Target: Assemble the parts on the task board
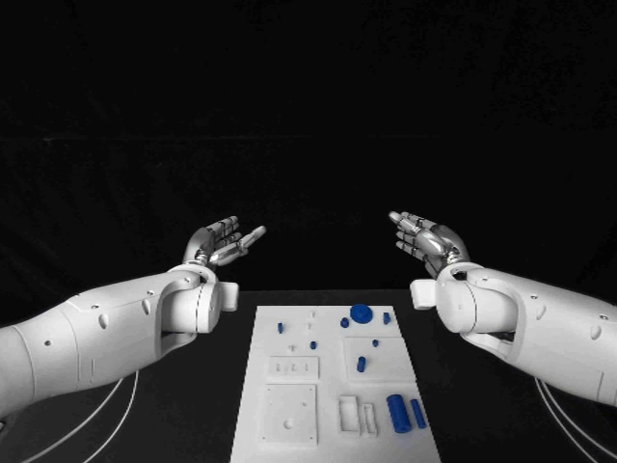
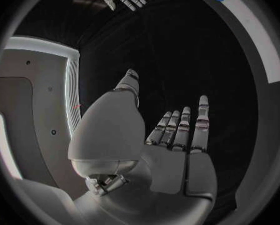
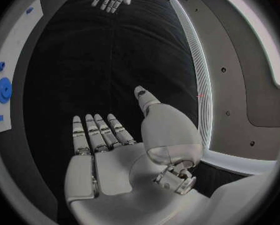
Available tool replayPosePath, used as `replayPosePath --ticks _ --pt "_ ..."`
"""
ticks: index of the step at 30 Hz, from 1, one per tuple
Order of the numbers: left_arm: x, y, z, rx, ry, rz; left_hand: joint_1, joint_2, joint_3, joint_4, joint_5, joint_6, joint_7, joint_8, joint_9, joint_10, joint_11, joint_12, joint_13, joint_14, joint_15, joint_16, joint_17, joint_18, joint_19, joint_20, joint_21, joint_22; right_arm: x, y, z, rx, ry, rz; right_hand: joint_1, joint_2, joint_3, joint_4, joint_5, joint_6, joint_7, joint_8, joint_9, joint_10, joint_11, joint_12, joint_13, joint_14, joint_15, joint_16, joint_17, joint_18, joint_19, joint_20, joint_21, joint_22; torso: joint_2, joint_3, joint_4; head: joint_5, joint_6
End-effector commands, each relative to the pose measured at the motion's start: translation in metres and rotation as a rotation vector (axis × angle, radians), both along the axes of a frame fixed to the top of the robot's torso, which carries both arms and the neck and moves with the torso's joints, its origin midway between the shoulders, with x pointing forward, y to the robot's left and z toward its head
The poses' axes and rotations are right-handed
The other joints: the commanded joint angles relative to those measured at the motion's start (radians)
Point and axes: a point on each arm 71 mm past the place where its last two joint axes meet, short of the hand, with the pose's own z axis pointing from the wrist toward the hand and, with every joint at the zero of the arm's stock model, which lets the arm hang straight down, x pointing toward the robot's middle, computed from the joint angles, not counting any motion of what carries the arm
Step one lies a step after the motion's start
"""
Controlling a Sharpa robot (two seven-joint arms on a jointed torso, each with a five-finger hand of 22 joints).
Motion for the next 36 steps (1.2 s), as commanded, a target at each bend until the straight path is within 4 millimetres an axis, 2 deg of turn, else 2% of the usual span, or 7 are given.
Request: replayPosePath --ticks 1,11,17,22,28,33,36 --pt "0.012 0.0 0.004 -0.021 0.069 -0.073 0.046 -0.007 0.003 0.013 0.006 0.02 0.002 0.007 0.002 0.022 0.003 0.008 0.002 0.022 0.003 0.007 0.002 0.012 0.027 0.007 0.007 0.003 0.008 0.005 -0.001 -0.035 0.086 0.213 0.094 -0.006 0.006 -0.039 0.019 0.043 0.051 0.006 0.003 0.049 0.003 0.009 0.004 0.05 0.002 0.007 0.004 0.027 0.037 0.007 0.009 0.004 0.0 -0.0001 -0.0001 0.0 0.0" --pt "0.025 0.007 0.014 0.001 0.071 -0.071 0.051 0.025 0.026 0.009 0.004 0.064 0.026 0.009 0.005 0.084 0.025 0.01 0.005 0.083 0.008 0.01 0.005 0.017 0.068 0.007 0.011 0.006 0.024 -0.008 0.008 -0.07 0.13 0.273 0.207 -0.023 0.032 -0.121 0.024 0.294 0.034 0.018 0.015 0.352 -0.014 0.021 0.017 0.333 -0.007 0.018 0.015 0.026 0.319 -0.038 0.042 0.023 0.0 -0.0001 -0.0001 0.0 0.0" --pt "0.02 0.007 0.014 0.01 0.039 -0.097 0.038 0.109 0.042 -0.054 0.021 0.225 0.059 0.019 0.012 0.379 0.055 0.02 0.017 0.454 0.043 0.036 0.02 -0.012 0.207 -0.062 0.041 0.015 0.027 -0.012 0.006 -0.426 -0.062 0.287 0.176 -0.051 0.158 -0.163 0.054 0.598 0.004 0.03 0.027 0.647 -0.064 0.03 0.025 0.667 -0.061 0.031 0.029 0.014 0.589 -0.094 0.078 0.033 0.001 -0.0014 0.004 0.004 -0.018" --pt "0.015 0.007 0.013 0.012 0.039 -0.125 0.015 0.181 0.008 -0.152 0.021 0.543 0.046 0.034 0.031 0.624 0.037 0.031 0.024 0.592 0.001 0.067 0.027 -0.086 0.312 -0.149 0.084 0.02 0.023 -0.003 0.0 -0.611 -0.126 0.349 0.146 -0.085 0.24 -0.171 0.056 0.635 -0.003 0.031 0.029 0.738 -0.097 0.031 0.027 0.825 -0.124 0.042 0.048 0.009 0.743 -0.154 0.087 0.035 0.001 -0.0026 0.005 0.004 -0.025" --pt "0.002 0.002 0.013 -0.002 0.049 -0.203 0.01 0.215 -0.026 -0.215 0.024 0.545 0.045 0.033 0.031 0.633 0.034 0.03 0.023 0.605 -0.004 0.062 0.026 -0.101 0.324 -0.163 0.083 0.014 0.017 0.01 -0.014 -0.837 -0.154 0.416 0.171 -0.111 0.185 -0.183 0.056 0.697 -0.024 0.039 0.037 0.846 -0.144 0.037 0.032 1.05 -0.203 0.095 0.137 0.023 0.971 -0.236 0.164 0.06 0.011 -0.0083 0.0191 0.001 -0.029" --pt "-0.011 -0.007 0.015 -0.014 0.05 -0.264 0.011 0.213 -0.028 -0.225 0.025 0.535 0.048 0.033 0.031 0.62 0.035 0.031 0.023 0.633 -0.013 0.077 0.028 -0.099 0.345 -0.171 0.096 0.018 0.011 0.02 -0.019 -1.021 -0.197 0.429 0.211 -0.107 0.095 -0.196 0.05 0.72 -0.034 0.028 0.032 0.883 -0.159 0.029 0.03 1.088 -0.236 0.18 0.378 -0.024 1.058 -0.322 0.259 0.122 0.038 -0.0109 0.0377 -0.003 -0.03" --pt "-0.017 -0.012 0.015 -0.023 0.054 -0.291 0.012 0.209 -0.028 -0.23 0.025 0.534 0.048 0.033 0.031 0.617 0.036 0.031 0.023 0.642 -0.016 0.083 0.028 -0.099 0.35 -0.174 0.099 0.019 0.009 0.027 -0.021 -1.12 -0.223 0.428 0.211 -0.109 0.11 -0.209 0.035 0.719 -0.035 0.032 0.034 0.884 -0.165 0.033 0.032 1.106 -0.246 0.22 0.468 -0.009 1.085 -0.326 0.305 0.156 0.052 -0.0124 0.0421 -0.007 -0.03"
